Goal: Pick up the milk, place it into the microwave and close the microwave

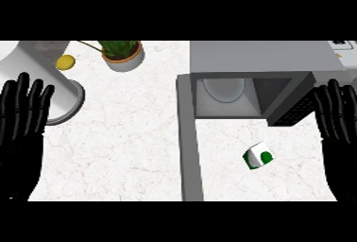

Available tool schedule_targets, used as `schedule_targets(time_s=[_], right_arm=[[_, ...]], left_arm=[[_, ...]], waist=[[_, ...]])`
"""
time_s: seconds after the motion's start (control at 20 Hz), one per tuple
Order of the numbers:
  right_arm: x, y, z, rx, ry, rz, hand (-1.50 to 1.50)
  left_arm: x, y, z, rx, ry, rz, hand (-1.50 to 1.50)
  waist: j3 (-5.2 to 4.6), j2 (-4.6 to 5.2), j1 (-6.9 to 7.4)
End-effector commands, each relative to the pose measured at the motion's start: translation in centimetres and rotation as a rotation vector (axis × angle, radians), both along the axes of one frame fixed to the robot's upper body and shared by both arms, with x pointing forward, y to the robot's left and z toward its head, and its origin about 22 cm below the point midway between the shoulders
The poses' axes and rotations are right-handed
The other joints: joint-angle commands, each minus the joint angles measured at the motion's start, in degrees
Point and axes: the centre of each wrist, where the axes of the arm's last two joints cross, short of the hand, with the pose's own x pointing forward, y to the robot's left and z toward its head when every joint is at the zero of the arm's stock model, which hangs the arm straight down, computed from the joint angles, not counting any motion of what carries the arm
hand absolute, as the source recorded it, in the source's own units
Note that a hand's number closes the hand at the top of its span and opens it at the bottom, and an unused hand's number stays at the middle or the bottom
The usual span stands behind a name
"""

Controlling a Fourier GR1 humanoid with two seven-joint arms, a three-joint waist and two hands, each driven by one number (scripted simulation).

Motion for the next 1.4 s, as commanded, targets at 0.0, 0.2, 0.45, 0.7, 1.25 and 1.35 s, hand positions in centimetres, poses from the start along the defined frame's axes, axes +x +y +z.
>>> schedule_targets(time_s=[0.0, 0.2, 0.45, 0.7, 1.25, 1.35], right_arm=[[-0.1, 0.4, 0.8, -0.005, -0.029, 0.028, -1.5], [-1.3, -0.8, -0.2, -0.075, -0.045, 0.13, -1.5], [-3.3, -2.0, 0.1, -0.021, 0.005, 0.276, -1.5], [-4.7, -1.8, 0.1, -0.027, 0.025, 0.21, -1.5], [-3.1, -2.4, -4.4, -0.08, 0.122, 0.104, -1.5], [-3.2, -2.4, -6.0, -0.059, 0.159, 0.075, -1.5]], left_arm=[[-2.4, 0.2, 0.9, 0.034, -0.005, -0.004, -1.5], [0.3, 1.4, 1.4, 0.04, 0.035, 0.002, -1.5], [-2.8, 3.6, 0.7, -0.179, 0.119, -0.093, -1.5], [-6.8, 6.7, 1.5, -0.168, 0.125, -0.106, -1.5], [-11.2, 6.7, 2.0, -0.187, 0.151, -0.102, -1.5], [-11.2, 7.6, 2.2, -0.171, 0.141, -0.11, -1.5]], waist=[[-2.02, 1.53, 0.03], [-2.02, 1.75, -0.7], [-2.01, 1.57, -0.34], [-2.05, 1.57, -0.18], [-2.02, 1.63, 0.02], [-2.02, 1.62, 0.05]])
